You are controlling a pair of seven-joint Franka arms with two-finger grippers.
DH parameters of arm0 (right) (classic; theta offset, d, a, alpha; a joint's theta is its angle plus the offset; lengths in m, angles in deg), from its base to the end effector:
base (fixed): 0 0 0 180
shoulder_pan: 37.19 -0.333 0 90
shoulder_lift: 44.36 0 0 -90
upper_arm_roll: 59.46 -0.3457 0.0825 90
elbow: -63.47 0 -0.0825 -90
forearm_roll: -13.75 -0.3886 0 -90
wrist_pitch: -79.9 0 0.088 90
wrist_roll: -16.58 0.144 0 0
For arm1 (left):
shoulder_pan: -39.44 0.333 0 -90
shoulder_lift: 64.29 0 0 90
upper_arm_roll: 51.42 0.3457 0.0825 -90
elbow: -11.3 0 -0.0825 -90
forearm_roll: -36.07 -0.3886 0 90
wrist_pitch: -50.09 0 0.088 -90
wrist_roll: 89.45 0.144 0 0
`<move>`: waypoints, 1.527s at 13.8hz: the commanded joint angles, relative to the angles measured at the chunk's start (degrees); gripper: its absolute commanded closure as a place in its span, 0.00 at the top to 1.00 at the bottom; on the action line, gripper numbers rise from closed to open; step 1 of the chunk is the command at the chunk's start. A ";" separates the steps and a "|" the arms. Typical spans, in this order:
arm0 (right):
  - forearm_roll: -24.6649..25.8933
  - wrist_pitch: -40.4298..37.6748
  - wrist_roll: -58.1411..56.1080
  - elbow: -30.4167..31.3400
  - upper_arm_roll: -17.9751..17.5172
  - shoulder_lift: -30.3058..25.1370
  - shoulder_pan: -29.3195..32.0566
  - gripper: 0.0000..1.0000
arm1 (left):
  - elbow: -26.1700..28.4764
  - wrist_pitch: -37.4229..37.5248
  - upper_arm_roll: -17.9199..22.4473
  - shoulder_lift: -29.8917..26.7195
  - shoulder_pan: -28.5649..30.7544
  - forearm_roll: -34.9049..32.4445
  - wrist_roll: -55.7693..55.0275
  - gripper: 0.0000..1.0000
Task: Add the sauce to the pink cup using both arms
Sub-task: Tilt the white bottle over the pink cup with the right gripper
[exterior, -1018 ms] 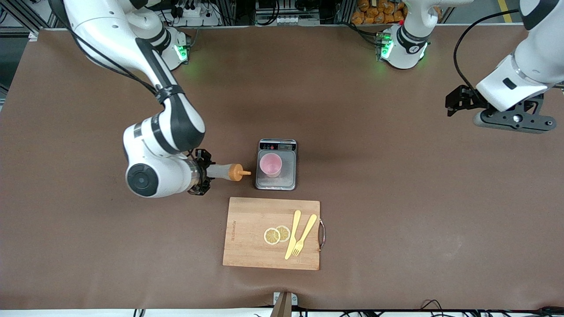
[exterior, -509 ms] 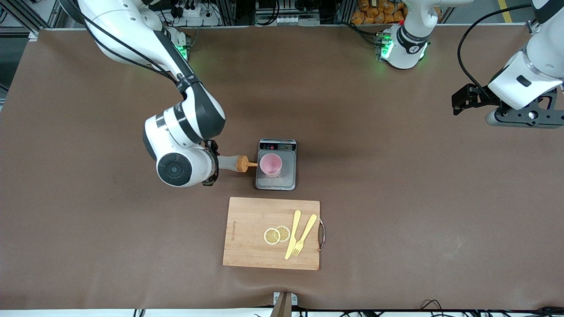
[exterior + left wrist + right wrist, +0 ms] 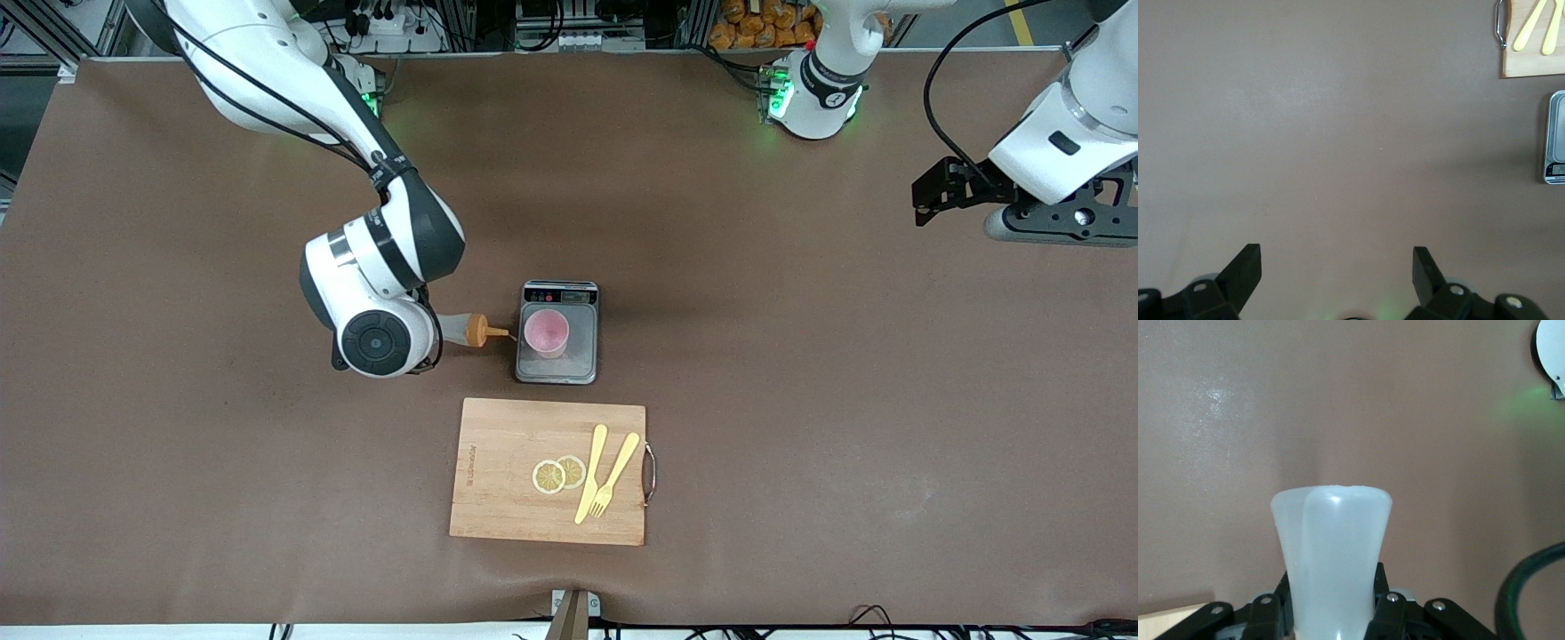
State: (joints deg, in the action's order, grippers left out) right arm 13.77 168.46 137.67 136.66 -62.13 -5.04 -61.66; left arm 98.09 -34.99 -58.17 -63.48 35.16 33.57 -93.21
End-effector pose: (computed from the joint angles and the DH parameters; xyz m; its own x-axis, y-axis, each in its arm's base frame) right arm 0.6219 0.3113 0.3087 -0.0370 -0.9822 0.1843 -0.9264 0.1029 0.3621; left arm 0.5449 -0.0990 0.6287 0.9916 -0.1228 -0.0410 -0.1246 -0.9912 -0.0447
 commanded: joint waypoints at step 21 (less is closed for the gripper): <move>-16.17 -2.24 -11.29 -2.35 -0.32 -1.69 9.95 0.37 | -0.57 0.70 0.25 -0.11 1.12 3.82 0.06 1.00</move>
State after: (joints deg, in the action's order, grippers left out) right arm 1.20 167.63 129.20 134.64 -61.54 -5.04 -54.09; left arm 98.10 -34.90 -57.65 -63.45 35.93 36.32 -93.20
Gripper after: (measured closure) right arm 0.542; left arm 0.000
